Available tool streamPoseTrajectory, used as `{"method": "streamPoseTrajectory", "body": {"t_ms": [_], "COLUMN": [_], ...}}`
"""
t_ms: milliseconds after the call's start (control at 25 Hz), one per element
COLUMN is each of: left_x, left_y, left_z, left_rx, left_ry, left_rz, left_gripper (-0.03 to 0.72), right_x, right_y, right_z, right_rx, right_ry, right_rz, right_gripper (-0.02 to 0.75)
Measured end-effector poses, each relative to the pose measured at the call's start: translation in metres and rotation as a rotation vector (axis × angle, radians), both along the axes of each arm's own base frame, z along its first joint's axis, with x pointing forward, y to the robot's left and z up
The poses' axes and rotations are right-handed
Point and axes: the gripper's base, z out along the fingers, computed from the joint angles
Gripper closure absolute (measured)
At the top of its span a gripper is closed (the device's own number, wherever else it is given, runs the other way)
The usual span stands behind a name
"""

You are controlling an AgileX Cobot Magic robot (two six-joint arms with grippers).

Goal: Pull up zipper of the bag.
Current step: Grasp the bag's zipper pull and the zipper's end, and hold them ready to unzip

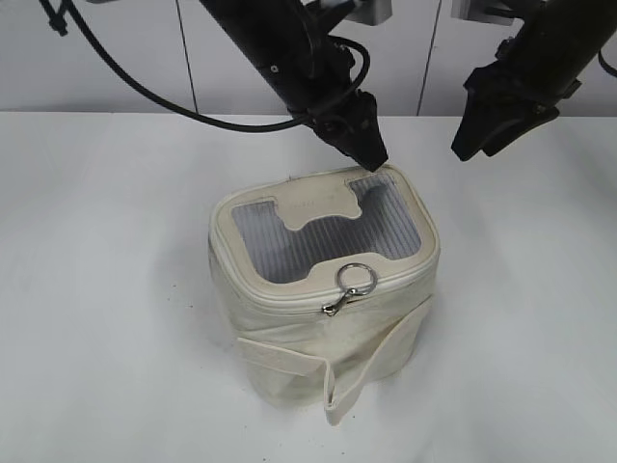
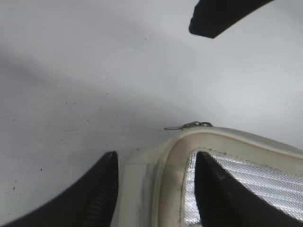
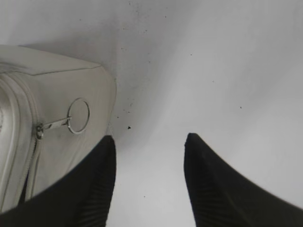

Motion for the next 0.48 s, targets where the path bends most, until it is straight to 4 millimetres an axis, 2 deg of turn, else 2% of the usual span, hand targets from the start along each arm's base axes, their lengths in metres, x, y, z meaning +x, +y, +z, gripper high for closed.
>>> {"method": "streamPoseTrajectory", "body": {"t_ms": [400, 480], "left_x": [0.004, 0.004], "left_y": [-0.007, -0.008], "left_z": [-0.023, -0.027], "left_rx": [0.002, 0.006], "left_ry": [0.084, 0.11], "left_rz": [-0.012, -0.019], "left_gripper": [0.287, 0.307], "right_x": [0.0, 0.0], "right_y": [0.0, 0.0], "right_z": [0.0, 0.0], "right_rx": [0.004, 0.005], "right_ry": [-0.001, -0.001], "right_rz": [0.001, 0.001], "right_gripper": [0.363, 0.363]}}
